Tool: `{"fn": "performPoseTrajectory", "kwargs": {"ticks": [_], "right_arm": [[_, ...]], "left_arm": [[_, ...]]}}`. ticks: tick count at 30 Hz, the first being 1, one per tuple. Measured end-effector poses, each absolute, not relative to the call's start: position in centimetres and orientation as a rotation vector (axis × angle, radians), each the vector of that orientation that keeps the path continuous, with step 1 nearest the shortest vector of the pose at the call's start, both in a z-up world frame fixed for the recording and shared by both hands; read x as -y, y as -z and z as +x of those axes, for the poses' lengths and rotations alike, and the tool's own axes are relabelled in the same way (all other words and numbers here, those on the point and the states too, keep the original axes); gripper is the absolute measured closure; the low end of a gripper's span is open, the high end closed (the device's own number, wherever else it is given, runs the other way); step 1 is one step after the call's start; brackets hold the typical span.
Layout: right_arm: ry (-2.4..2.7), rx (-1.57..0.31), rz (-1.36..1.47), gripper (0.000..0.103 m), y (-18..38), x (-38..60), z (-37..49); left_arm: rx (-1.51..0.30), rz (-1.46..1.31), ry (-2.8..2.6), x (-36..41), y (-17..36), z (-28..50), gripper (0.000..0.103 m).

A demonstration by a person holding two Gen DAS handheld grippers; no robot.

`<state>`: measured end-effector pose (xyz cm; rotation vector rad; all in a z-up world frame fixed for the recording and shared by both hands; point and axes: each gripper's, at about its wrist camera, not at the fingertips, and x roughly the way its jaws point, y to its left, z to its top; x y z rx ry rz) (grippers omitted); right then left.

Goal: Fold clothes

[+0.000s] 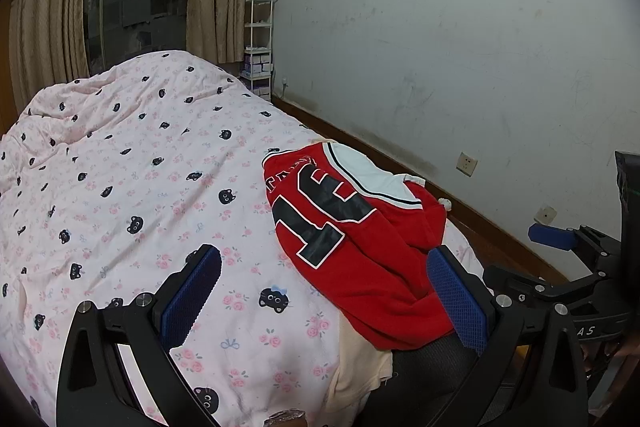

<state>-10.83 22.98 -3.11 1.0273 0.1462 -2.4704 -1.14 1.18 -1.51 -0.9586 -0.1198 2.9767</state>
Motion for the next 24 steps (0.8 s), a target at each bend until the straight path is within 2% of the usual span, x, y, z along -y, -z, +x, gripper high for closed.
{"fn": "performPoseTrajectory", "kwargs": {"ticks": [24], "right_arm": [[2.458, -0.138, 1.012, 0.001, 3.10, -22.41, -11.77]], "left_arm": [[0.136, -0.974, -2.975, -0.57, 1.64, -1.67, 0.001]]}}
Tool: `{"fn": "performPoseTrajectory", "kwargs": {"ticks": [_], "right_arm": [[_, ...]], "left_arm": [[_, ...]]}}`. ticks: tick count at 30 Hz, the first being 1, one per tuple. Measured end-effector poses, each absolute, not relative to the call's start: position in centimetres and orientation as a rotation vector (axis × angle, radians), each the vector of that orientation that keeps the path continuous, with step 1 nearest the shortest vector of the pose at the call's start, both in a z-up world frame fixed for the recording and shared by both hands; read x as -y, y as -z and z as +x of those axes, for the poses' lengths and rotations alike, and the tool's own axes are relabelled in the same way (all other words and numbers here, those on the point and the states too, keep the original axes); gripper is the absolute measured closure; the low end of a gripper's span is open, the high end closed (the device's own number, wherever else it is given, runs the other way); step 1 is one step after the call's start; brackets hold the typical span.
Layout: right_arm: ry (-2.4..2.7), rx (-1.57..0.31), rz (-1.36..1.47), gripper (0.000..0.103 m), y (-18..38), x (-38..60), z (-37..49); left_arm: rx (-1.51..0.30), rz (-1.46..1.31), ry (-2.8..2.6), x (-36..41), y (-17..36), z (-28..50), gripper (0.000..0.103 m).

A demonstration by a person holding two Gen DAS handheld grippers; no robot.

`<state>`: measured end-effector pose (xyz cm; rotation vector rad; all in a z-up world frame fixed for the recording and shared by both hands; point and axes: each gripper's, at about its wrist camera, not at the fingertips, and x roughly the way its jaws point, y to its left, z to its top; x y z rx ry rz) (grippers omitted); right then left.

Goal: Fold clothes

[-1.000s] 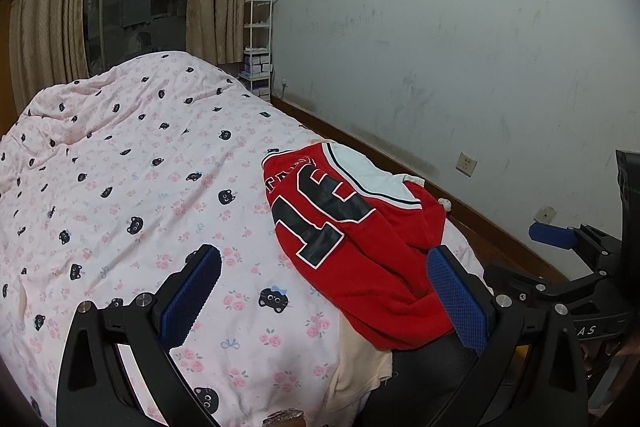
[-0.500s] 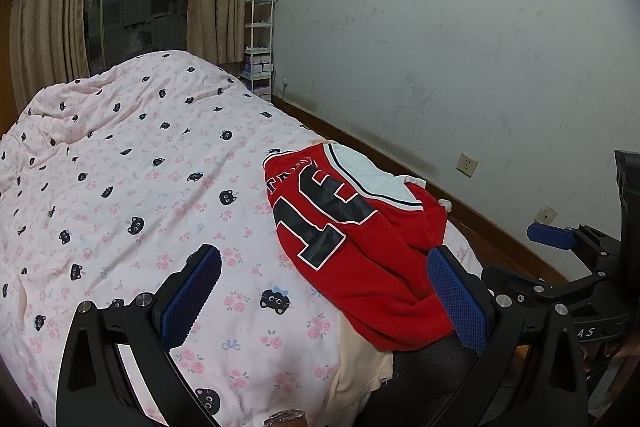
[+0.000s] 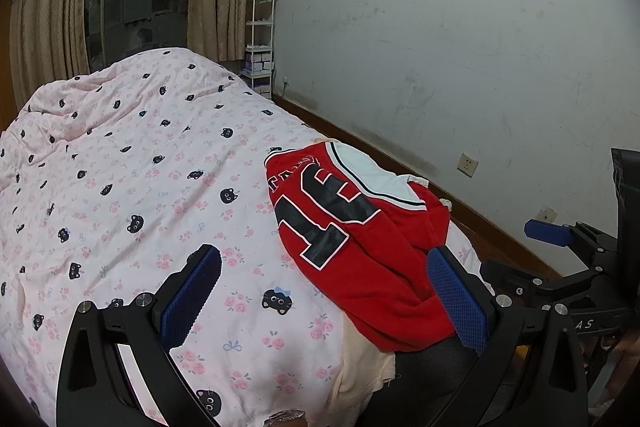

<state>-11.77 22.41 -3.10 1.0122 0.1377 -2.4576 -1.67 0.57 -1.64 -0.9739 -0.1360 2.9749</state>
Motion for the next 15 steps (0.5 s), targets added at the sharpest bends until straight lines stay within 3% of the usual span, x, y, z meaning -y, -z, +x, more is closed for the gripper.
{"fn": "performPoseTrajectory", "kwargs": {"ticks": [7, 11, 15], "right_arm": [[2.492, -0.180, 0.985, 0.006, 4.6, -22.1, -13.6], [2.443, -0.154, 1.057, 0.028, 6.7, -22.0, -15.7], [2.384, -0.076, 1.128, 0.037, 8.9, -22.3, -17.8]], "left_arm": [[0.157, -0.983, -2.954, -0.6, 1.7, -3.0, 0.001], [0.165, -0.977, -2.951, -0.8, 1.7, -3.5, 0.001], [0.152, -1.007, -2.952, -0.8, 2.4, -3.9, 0.001]]}}
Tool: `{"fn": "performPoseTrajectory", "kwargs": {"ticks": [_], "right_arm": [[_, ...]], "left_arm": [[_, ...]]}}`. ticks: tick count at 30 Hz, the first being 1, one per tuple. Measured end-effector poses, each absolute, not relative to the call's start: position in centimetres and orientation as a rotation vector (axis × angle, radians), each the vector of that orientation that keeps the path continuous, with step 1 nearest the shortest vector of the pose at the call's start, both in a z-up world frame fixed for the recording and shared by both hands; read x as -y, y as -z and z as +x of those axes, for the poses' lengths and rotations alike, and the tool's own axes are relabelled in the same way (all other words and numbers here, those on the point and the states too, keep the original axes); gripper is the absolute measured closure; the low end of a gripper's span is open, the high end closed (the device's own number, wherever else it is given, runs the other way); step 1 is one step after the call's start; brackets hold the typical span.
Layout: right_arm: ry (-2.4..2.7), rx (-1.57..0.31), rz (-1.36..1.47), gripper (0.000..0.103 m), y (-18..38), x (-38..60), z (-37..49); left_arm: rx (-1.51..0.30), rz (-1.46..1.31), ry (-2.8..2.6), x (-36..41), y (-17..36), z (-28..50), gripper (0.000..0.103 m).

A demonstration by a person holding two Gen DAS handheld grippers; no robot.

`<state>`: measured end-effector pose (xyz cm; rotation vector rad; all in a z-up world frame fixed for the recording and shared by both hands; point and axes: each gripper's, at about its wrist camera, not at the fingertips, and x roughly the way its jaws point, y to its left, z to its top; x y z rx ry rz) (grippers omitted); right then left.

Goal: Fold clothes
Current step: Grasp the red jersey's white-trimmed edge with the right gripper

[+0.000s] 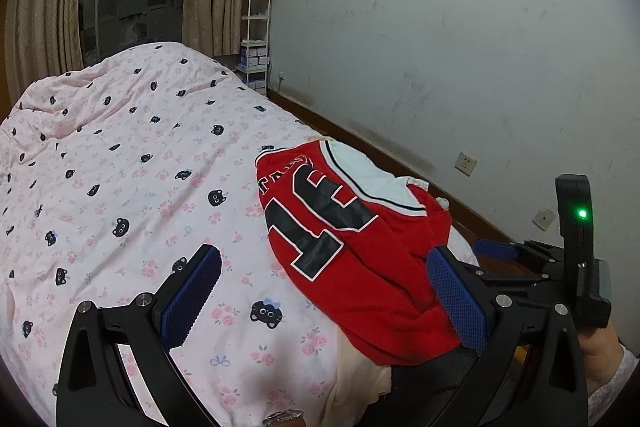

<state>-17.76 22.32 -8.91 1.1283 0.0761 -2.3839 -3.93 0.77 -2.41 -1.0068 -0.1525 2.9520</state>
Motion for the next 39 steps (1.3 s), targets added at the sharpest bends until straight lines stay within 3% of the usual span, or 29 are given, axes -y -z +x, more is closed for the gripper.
{"fn": "performPoseTrajectory", "kwargs": {"ticks": [6, 10, 20, 29, 39], "right_arm": [[2.335, -0.047, 1.182, 0.060, 11.1, -21.9, -19.8], [2.334, -0.047, 1.186, 0.065, 11.7, -21.5, -20.7], [2.329, -0.130, 1.172, 0.091, 11.6, -20.2, -20.7], [2.266, -0.095, 1.113, 0.094, 10.0, -18.8, -19.5], [2.061, 0.094, 1.086, 0.094, 7.6, -14.2, -18.3]], "left_arm": [[0.179, -1.059, -2.943, -0.3, 3.4, -4.6, 0.001], [0.182, -1.071, -2.940, -0.1, 3.7, -4.7, 0.001], [0.184, -1.090, -2.928, 0.1, 4.1, -5.0, 0.001], [0.169, -1.090, -2.943, 1.0, 3.9, -4.7, 0.001], [0.182, -1.127, -3.020, 4.7, 4.1, -2.5, 0.001]]}}
